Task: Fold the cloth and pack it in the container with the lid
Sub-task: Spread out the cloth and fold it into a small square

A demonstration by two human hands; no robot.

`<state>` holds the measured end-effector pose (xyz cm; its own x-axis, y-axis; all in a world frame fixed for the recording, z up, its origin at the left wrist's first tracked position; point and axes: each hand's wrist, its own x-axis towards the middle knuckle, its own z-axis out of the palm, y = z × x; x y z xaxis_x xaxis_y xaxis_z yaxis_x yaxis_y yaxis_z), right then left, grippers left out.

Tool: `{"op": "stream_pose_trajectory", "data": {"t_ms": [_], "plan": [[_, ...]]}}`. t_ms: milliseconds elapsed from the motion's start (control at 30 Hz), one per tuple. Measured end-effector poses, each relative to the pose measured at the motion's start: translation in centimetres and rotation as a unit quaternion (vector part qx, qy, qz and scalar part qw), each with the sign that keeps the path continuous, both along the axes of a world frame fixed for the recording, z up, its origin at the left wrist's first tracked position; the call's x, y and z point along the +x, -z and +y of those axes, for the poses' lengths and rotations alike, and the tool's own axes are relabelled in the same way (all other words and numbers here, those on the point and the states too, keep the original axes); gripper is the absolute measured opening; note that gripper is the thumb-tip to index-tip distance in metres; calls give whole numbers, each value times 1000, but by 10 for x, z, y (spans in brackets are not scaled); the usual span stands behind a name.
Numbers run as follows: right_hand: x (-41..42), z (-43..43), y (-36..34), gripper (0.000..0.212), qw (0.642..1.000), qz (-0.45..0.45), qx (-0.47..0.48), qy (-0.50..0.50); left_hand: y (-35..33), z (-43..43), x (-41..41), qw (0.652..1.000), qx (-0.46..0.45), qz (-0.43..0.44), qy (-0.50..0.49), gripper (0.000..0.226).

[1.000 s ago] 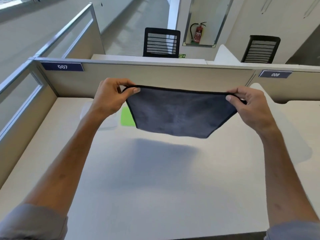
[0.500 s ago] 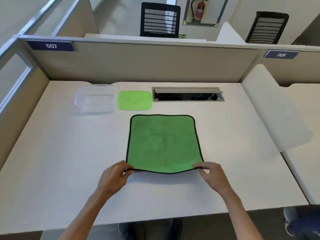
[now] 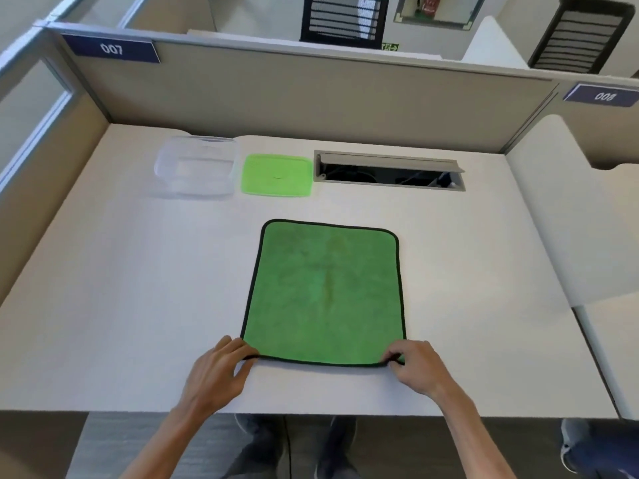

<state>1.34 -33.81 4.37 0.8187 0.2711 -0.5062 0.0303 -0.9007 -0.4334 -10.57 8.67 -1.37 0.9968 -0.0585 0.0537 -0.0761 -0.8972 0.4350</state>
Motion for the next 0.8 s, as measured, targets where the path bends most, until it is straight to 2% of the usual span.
{"op": "stream_pose_trajectory", "data": {"t_ms": [167,367,500,800], "plan": [[5,-1,0,25,997,44,-41,-51,2,0,-12,1000,-3,-5,13,26],[5,-1,0,28,997,62,-30,-18,-8,0,-12,999,-13,-37,11,24],[21,-9,-9,21,998,42,9,41,-27,-4,21,997,-50,-55,-38,22],[86,-6,-35,30,992,-47,60,101,-62,-13,105,980,-120,-98,-121,18]]}}
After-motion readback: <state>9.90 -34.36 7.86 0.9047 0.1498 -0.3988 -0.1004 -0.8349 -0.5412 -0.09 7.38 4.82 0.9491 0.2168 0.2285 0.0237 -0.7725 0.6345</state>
